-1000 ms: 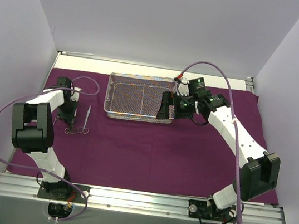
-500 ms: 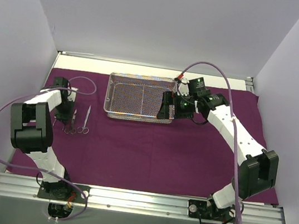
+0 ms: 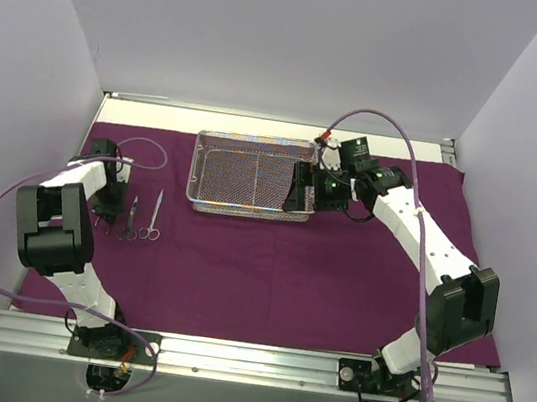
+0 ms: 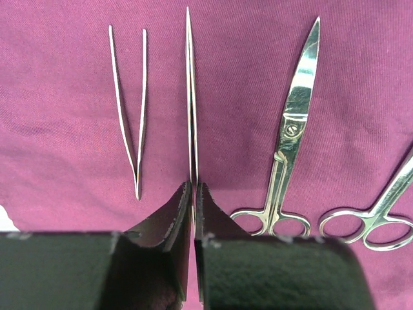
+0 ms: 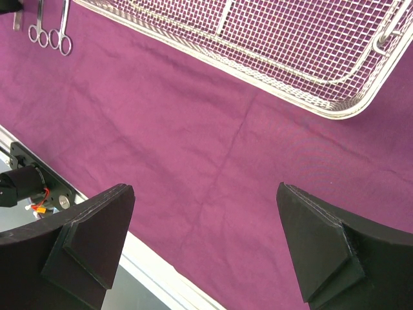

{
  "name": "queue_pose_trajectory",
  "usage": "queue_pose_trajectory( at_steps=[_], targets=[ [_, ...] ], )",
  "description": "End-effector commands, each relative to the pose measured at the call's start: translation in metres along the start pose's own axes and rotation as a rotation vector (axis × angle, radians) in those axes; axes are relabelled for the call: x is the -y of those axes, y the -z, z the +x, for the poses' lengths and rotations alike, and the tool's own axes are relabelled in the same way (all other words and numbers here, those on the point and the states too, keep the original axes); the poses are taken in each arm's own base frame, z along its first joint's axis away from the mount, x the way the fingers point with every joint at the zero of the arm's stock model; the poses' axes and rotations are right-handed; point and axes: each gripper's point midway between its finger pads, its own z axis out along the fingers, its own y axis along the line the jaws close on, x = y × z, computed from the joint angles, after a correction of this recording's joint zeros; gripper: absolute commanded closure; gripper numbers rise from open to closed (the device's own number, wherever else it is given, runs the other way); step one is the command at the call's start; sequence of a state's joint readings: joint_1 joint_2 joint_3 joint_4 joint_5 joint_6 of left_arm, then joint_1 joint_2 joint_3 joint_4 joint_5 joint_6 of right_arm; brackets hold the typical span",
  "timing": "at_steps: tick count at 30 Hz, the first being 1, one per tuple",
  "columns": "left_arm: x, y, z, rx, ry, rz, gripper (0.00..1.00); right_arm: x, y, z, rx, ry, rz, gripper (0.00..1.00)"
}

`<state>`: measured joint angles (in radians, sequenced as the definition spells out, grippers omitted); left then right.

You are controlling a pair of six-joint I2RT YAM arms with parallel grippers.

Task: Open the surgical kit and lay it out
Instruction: Adjust the medical item in the surgical kit.

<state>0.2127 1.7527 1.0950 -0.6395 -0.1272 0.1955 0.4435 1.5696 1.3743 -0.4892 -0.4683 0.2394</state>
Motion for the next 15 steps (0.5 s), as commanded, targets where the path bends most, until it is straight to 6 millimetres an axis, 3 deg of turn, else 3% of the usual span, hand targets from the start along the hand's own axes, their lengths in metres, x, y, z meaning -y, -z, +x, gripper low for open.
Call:
queue_pose_trajectory(
  at_steps=[1, 9, 15],
  targets=[
    [-0.0097, 0.0034, -0.015, 0.037, 0.006, -0.024, 0.85, -0.0044, 0.0041, -0.0157, 0.032, -0.004, -0.019, 0.0],
    [-0.0096, 0.0011, -0.0161, 0.041, 0.019, -0.016, 0.78, -0.005, 0.0029, -0.0165, 0.031, -0.008, -0.026, 0.0],
    [-0.0103, 0.0013, -0.0169, 0.043, 0.025, -0.021, 0.68, -0.0047, 0.0035, -0.0182, 0.036, -0.007, -0.024, 0.0]
  ],
)
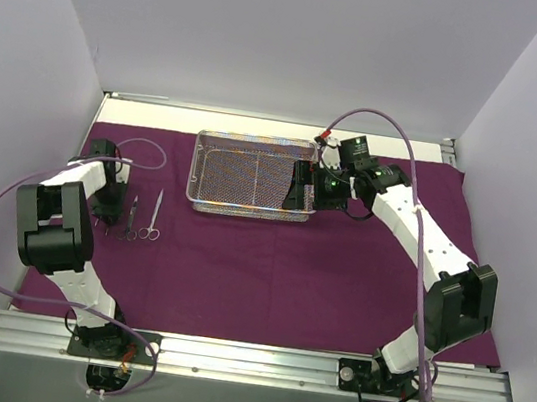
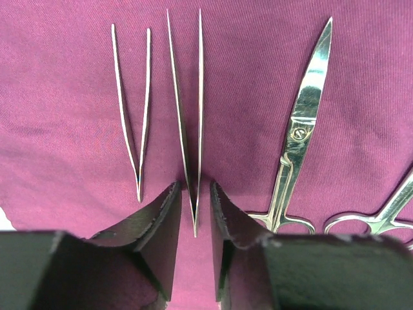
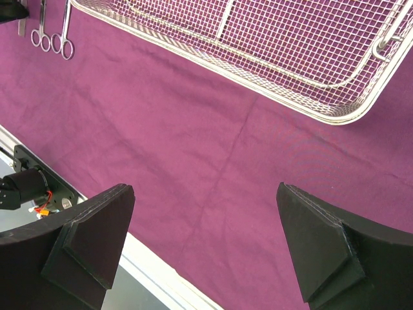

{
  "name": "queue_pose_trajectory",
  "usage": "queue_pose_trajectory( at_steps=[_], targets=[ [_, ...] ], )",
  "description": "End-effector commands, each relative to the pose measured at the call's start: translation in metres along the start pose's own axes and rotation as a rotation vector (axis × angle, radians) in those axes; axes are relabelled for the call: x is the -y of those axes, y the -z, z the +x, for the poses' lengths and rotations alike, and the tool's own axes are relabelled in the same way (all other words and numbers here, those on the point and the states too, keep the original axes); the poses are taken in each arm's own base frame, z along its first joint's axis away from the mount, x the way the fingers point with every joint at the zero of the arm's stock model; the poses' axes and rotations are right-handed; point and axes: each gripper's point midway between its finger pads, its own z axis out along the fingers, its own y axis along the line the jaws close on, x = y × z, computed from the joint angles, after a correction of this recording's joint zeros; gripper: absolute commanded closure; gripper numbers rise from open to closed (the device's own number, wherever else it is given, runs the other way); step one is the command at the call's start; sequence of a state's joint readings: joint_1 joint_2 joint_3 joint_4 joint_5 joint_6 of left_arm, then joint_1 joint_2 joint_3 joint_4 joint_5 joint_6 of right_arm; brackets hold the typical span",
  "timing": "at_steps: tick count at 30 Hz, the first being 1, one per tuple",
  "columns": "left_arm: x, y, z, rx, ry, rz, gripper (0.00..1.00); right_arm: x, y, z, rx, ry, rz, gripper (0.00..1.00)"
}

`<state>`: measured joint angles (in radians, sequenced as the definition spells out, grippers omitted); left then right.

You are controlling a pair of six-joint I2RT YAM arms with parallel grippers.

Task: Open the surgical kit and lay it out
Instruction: Adjust the medical item in the surgical kit, then reset both arms

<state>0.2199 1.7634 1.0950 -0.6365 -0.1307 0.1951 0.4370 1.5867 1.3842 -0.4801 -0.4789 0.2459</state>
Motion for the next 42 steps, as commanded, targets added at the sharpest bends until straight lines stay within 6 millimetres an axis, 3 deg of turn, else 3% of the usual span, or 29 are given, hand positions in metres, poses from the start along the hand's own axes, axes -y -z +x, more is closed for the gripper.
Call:
queue_pose_trajectory(
  at_steps=[1, 8, 16, 19, 20, 21, 24, 26, 28, 29, 30, 31, 33, 34, 35, 36, 38, 39, 40, 41, 42],
  targets=[
    [-0.008, 0.005, -0.019, 0.053, 0.019, -0.019, 0.66, -0.006, 0.006, -0.015, 0.034, 0.003, -0.017, 0.0],
    [-0.012, 0.009, -0.023, 0.062, 0.032, -0.033, 0.6, -0.006, 0.006, -0.014, 0.031, 0.001, -0.022, 0.0],
    [-0.013, 0.034, -0.04, 0.134, 0.127, -0.032, 0.5, -0.006, 0.004, -0.015, 0.029, -0.002, -0.027, 0.0],
    [-0.002, 0.053, -0.056, 0.197, 0.18, -0.002, 0.4, -0.002, 0.004, -0.015, 0.03, -0.004, -0.004, 0.0],
    [0.003, 0.062, -0.064, 0.234, 0.177, 0.005, 0.3, -0.001, 0.004, -0.014, 0.028, -0.003, 0.001, 0.0],
    [0.01, 0.069, -0.071, 0.264, 0.192, 0.015, 0.06, 0.002, 0.004, -0.014, 0.031, -0.005, 0.018, 0.0],
    [0.044, 0.097, -0.09, 0.362, 0.137, 0.061, 0.06, 0.008, 0.001, -0.007, 0.025, -0.012, 0.041, 0.0],
    [0.084, 0.121, -0.096, 0.437, 0.062, 0.133, 0.06, 0.011, 0.001, -0.001, 0.017, -0.014, 0.049, 0.0],
    [0.111, 0.15, -0.099, 0.521, 0.008, 0.192, 0.06, 0.016, 0.003, 0.001, 0.032, -0.009, 0.072, 0.0],
    [0.136, 0.163, -0.098, 0.558, -0.028, 0.249, 0.06, 0.016, 0.008, 0.003, 0.045, -0.007, 0.078, 0.0],
    [0.159, 0.176, -0.094, 0.578, -0.073, 0.356, 0.06, 0.018, 0.011, 0.003, 0.062, -0.004, 0.09, 0.0],
    [0.17, 0.196, -0.092, 0.631, -0.09, 0.408, 0.06, 0.016, 0.014, -0.004, 0.112, 0.008, 0.083, 0.0],
    [0.203, 0.21, -0.073, 0.635, -0.113, 0.52, 0.06, 0.014, 0.026, 0.003, 0.192, -0.017, 0.077, 0.0],
    [0.212, 0.229, -0.069, 0.689, -0.125, 0.578, 0.06, 0.013, 0.03, -0.008, 0.28, -0.023, 0.074, 0.0],
    [0.22, 0.236, -0.061, 0.692, -0.118, 0.621, 0.06, 0.008, 0.042, -0.01, 0.344, -0.04, 0.061, 0.0],
    [0.235, 0.238, -0.046, 0.681, -0.152, 0.665, 0.06, 0.016, 0.034, 0.007, 0.336, -0.081, 0.07, 0.0],
    [0.25, 0.263, -0.033, 0.727, -0.158, 0.775, 0.06, 0.012, 0.043, 0.005, 0.438, -0.135, 0.044, 0.0],
    [0.256, 0.259, -0.02, 0.698, -0.162, 0.813, 0.06, 0.014, 0.044, 0.01, 0.453, -0.168, 0.049, 0.0],
    [0.261, 0.272, -0.013, 0.717, -0.162, 0.884, 0.06, 0.024, 0.035, 0.029, 0.431, -0.237, 0.067, 0.0],
    [0.264, 0.273, -0.007, 0.686, -0.105, 0.927, 0.06, 0.019, 0.045, 0.028, 0.487, -0.241, 0.045, 0.0],
    [0.266, 0.26, 0.003, 0.644, -0.072, 0.942, 0.06, 0.017, 0.047, 0.035, 0.5, -0.251, 0.033, 0.0]
  ],
)
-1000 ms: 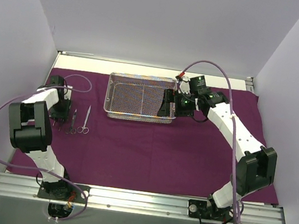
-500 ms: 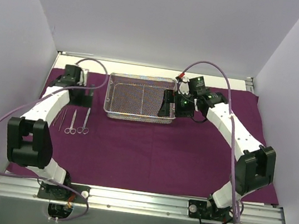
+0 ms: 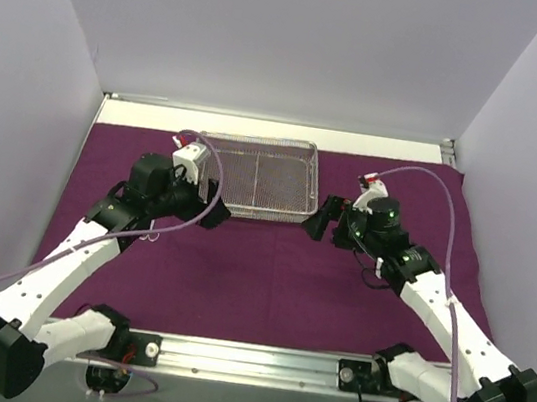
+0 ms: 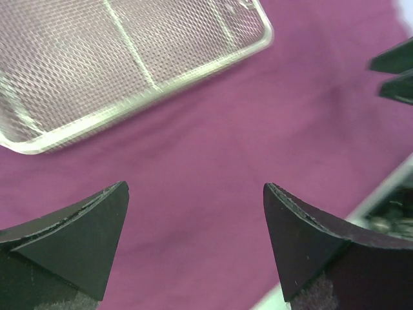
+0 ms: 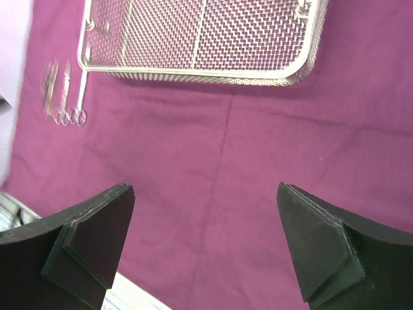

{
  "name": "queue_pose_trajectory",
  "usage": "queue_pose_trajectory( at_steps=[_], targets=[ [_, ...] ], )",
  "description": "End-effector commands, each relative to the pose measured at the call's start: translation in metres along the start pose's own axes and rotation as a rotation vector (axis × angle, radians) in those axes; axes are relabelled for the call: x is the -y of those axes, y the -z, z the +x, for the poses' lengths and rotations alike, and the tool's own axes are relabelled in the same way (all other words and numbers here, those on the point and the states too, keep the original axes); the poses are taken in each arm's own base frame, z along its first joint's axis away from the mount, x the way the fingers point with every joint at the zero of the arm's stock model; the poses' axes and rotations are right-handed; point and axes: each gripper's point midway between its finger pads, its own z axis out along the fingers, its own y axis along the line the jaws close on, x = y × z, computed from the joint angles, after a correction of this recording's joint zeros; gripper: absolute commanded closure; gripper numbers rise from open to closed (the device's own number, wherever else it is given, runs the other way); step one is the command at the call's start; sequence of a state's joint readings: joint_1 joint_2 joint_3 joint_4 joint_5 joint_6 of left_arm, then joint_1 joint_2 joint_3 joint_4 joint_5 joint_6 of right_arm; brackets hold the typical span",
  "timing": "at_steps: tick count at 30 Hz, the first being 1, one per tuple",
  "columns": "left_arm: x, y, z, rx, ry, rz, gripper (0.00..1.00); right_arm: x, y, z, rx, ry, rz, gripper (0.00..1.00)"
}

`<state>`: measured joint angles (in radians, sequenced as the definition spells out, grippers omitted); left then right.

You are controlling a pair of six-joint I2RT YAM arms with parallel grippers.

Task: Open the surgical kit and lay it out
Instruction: Reset both arms

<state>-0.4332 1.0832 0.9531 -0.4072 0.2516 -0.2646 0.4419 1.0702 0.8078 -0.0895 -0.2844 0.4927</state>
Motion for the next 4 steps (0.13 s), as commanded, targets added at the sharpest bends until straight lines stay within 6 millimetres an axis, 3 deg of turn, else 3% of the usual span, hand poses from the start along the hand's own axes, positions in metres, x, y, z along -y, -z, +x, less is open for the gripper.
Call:
queue_pose_trajectory(
  at_steps=[1, 2, 4],
  targets=[
    [0.032, 0.006, 0.003, 0.058, 0.161, 0.173, 0.06, 0.006, 0.004, 0.008, 0.114, -0.146, 0.006, 0.0],
    [0.036, 0.008, 0.008, 0.053, 0.205, 0.194, 0.06, 0.002, 0.017, 0.007, 0.157, -0.145, -0.024, 0.0],
    [0.039, 0.008, 0.021, 0.059, 0.246, 0.225, 0.06, 0.005, 0.024, 0.022, 0.158, -0.154, -0.033, 0.0]
  ],
)
